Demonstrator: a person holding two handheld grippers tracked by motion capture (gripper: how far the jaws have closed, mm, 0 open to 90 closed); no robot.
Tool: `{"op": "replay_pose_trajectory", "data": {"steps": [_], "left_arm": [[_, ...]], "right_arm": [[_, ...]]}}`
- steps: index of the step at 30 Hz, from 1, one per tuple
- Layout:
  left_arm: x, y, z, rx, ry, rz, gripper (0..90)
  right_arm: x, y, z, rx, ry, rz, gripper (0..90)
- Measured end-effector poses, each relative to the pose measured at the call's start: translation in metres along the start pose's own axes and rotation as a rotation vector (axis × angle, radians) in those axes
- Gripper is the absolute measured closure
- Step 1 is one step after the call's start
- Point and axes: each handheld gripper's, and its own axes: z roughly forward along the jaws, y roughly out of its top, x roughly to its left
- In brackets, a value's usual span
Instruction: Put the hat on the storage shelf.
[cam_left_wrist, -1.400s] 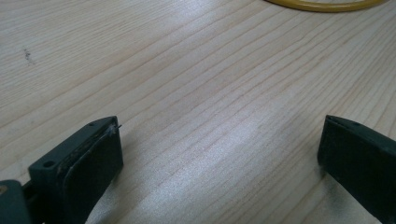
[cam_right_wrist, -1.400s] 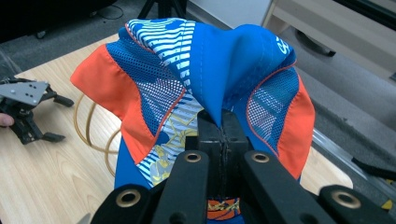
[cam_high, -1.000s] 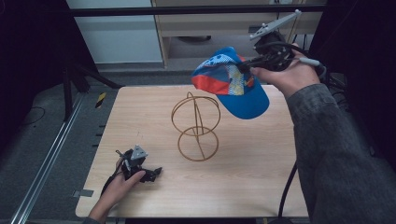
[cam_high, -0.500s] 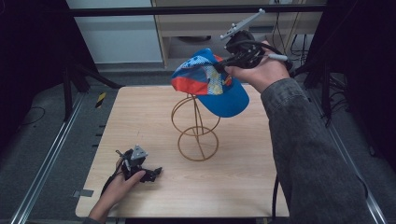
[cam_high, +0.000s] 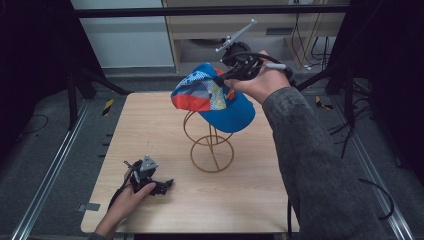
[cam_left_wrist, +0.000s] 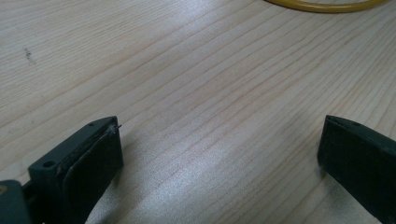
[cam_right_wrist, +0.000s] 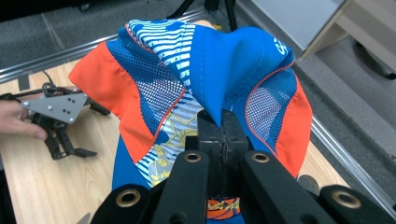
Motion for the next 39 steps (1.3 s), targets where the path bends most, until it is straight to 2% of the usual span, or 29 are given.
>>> {"op": "replay_pose_trajectory", "data": {"steps": [11, 18, 30, 39], "left_arm": [[0.000, 0.000, 0.000, 0.000, 0.000, -0.001, 0.0], [0.000, 0.000, 0.000, 0.000, 0.000, 0.000, 0.0], [0.000, 0.000, 0.000, 0.000, 0.000, 0.000, 0.0], [0.000, 0.000, 0.000, 0.001, 0.000, 0.000, 0.0]], "right_arm": [[0.006, 0.002, 0.012, 0.009, 0.029, -0.009, 90.0], [0.008, 0.004, 0.021, 0.026, 0.026, -0.013, 90.0], [0.010, 0.007, 0.050, 0.110, 0.025, -0.015, 89.9], [0.013, 0.006, 0.062, 0.132, 0.030, -0.017, 89.8]]}}
